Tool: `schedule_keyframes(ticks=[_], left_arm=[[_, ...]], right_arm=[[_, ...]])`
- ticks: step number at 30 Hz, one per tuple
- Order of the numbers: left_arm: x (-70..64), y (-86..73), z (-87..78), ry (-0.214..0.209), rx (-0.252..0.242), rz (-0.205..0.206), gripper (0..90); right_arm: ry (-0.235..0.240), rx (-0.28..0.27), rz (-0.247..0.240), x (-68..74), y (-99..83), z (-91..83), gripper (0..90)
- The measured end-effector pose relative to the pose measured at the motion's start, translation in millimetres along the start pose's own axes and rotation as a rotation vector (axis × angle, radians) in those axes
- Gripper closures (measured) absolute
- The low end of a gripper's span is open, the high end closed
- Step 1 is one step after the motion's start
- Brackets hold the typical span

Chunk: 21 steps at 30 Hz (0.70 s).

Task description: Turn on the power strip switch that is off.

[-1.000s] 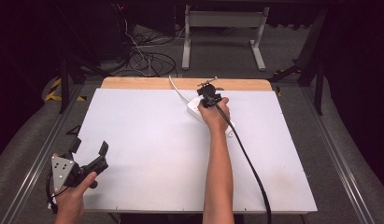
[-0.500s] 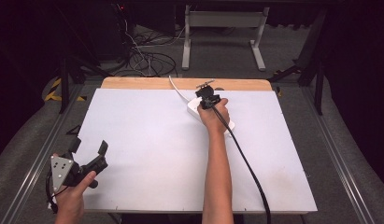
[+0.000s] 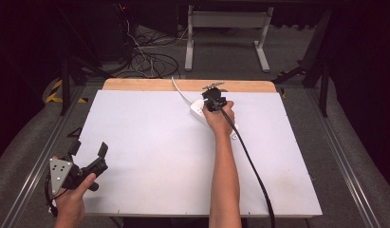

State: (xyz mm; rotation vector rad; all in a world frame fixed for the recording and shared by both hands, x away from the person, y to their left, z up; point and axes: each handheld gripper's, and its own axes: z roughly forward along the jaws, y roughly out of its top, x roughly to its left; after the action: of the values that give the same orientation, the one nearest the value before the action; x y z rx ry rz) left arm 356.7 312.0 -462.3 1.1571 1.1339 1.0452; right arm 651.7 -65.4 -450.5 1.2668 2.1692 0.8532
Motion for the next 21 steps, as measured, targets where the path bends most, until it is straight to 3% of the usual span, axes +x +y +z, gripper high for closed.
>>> schedule_keyframes(ticks=[2,5,12,21], left_arm=[[-0.2,0.3,-0.4,-0.002,-0.001,0.001,10.0],[-0.1,0.9,-0.7,-0.002,-0.004,-0.001,10.0],[-0.3,0.4,0.5,0.001,-0.004,-0.005,10.0],[-0.2,2.2,-2.7,0.002,-0.007,0.000,10.1]], right_arm=[[0.004,-0.004,0.020,-3.6,-1.8,-1.1,90.0],[-0.005,0.000,-0.009,-1.2,-1.6,-1.2,90.0],[0.017,-0.029,0.008,4.7,-1.4,2.3,90.0],[-0.016,-0.029,0.035,11.8,-3.9,2.0,90.0]])
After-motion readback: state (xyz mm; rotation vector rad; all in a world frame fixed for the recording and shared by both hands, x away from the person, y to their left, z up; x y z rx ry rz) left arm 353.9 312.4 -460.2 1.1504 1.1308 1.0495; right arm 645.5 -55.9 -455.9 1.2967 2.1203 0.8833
